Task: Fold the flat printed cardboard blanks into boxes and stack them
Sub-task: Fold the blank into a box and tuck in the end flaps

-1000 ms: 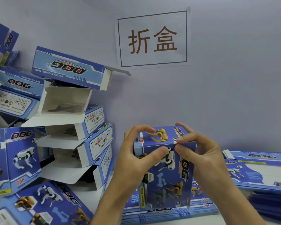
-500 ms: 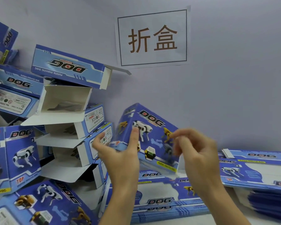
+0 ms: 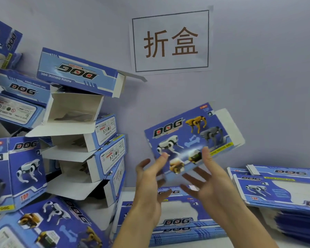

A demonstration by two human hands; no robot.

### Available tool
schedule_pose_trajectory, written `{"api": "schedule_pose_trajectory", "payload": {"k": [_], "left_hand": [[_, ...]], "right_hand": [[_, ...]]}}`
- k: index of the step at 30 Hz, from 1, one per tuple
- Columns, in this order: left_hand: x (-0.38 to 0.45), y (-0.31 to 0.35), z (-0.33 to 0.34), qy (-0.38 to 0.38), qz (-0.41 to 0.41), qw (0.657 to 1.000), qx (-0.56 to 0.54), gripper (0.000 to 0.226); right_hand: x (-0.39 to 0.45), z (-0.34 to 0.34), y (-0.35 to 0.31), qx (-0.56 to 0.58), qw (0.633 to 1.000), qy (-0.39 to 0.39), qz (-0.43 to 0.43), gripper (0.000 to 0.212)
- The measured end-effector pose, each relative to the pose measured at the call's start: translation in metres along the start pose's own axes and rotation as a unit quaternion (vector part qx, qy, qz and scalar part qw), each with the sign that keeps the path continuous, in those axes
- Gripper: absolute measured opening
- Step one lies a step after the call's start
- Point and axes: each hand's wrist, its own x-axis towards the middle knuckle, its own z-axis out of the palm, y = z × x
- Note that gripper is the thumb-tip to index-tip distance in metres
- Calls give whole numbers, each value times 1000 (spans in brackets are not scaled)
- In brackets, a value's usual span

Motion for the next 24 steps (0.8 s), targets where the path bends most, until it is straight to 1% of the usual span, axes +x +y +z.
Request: {"api": "schedule_pose_trajectory", "payload": {"k": [1,3,5,6,8,9,11,14,16,17,19,20,22,24], "left_hand": [[-1,1,-2,-30,-16,999,42,81],[-1,1,-6,-59,-34,992,110,95],[0,2,-8,-28,5,988,155,106],[0,3,-9,0,42,984,171,105],[1,7,-11,42,118,976,176,94],[1,9,-12,47,149,974,167,87],[2,10,-16,28,194,968,158,75],[2,11,-20,-14,226,963,145,63],[3,10,-20,-26,244,960,132,49],[3,10,-18,-23,259,956,133,47],[1,7,-13,-7,305,942,141,49],[0,5,-10,-6,327,934,144,50],[-1,-4,-6,-14,344,925,161,55],[1,-16,-3,-11,344,921,183,58]], "right_hand": [[3,-4,1,12,999,24,-17,67],[7,-13,0,17,997,59,-37,81],[9,-21,-3,-28,996,71,-54,90],[9,-25,-5,-60,994,65,-60,93],[8,-33,-7,-131,989,36,-58,94],[7,-37,-8,-172,984,12,-48,92],[5,-42,-9,-245,968,-52,-31,82],[6,-46,-5,-306,942,-139,-13,80],[8,-46,0,-317,934,-167,-3,78],[9,-47,3,-324,930,-170,-7,80],[11,-47,10,-322,932,-166,-31,91],[13,-46,13,-292,942,-160,-50,94],[16,-42,19,-209,961,-149,-101,84],[18,-36,23,-160,967,-142,-138,69]]}}
